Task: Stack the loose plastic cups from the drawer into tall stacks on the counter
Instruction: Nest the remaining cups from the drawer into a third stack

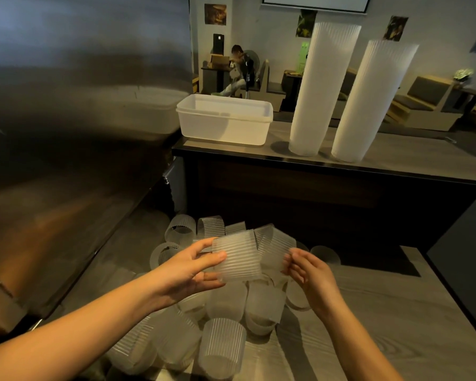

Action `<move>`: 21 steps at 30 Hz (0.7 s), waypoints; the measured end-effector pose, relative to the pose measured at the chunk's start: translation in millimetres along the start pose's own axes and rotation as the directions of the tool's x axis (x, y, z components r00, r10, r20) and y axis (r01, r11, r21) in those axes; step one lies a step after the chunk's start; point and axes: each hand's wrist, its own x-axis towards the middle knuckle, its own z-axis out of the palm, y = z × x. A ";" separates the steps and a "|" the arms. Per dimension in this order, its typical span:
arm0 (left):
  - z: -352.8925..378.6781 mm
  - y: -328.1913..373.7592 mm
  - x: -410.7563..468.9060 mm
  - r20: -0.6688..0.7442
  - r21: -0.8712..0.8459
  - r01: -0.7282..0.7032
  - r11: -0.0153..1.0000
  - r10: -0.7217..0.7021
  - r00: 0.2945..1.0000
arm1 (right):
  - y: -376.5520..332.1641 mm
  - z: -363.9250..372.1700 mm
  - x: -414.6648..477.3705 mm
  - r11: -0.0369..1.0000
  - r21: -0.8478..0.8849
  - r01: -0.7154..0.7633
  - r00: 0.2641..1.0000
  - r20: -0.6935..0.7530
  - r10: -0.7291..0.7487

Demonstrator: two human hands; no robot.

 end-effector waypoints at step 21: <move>-2.4 -2.5 1.2 -0.004 -0.024 -0.008 1.000 0.008 1.000 | 1.3 -0.4 -15.2 0.990 -0.133 0.038 0.994 0.109 -0.024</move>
